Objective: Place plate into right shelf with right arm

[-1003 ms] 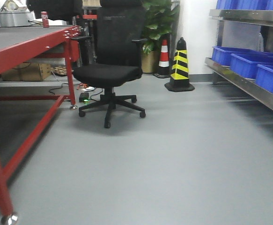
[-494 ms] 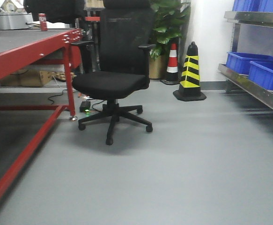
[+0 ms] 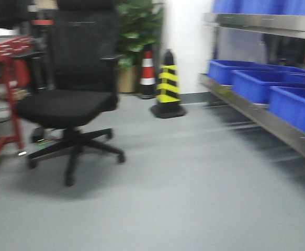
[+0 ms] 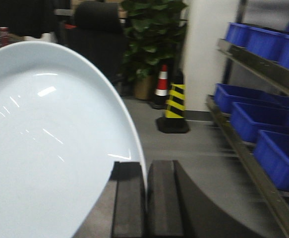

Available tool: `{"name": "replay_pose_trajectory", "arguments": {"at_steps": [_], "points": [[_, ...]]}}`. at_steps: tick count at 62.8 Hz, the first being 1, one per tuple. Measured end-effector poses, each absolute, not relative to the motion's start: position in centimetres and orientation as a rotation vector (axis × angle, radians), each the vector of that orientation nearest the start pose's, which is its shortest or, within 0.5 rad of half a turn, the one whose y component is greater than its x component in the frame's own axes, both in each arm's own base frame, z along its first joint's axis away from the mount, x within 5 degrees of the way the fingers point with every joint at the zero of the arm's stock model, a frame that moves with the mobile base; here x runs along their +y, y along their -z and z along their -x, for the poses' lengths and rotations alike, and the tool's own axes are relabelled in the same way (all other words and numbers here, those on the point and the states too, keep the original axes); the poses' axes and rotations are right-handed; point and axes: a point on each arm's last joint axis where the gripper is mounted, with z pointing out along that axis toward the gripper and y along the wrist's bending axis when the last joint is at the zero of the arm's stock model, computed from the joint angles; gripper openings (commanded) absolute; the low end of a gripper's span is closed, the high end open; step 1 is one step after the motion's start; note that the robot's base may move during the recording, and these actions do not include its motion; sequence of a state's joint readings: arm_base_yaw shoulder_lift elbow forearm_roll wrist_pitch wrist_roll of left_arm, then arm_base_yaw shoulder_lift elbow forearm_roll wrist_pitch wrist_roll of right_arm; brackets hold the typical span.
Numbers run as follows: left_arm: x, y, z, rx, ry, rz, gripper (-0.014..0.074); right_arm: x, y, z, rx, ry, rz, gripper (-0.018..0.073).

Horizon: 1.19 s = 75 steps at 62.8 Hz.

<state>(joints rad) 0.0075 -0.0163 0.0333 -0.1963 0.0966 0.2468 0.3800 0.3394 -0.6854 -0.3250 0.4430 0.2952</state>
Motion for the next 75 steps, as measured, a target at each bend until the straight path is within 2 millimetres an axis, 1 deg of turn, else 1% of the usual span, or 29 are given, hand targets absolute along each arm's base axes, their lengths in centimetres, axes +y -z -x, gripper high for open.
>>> {"name": "replay_pose_trajectory", "arguments": {"at_steps": [75], "points": [[-0.13, -19.42, -5.66, 1.595, -0.031, -0.050, -0.0047, 0.88, -37.95, -5.58, 1.552, -0.192, 0.188, 0.0055]]}}
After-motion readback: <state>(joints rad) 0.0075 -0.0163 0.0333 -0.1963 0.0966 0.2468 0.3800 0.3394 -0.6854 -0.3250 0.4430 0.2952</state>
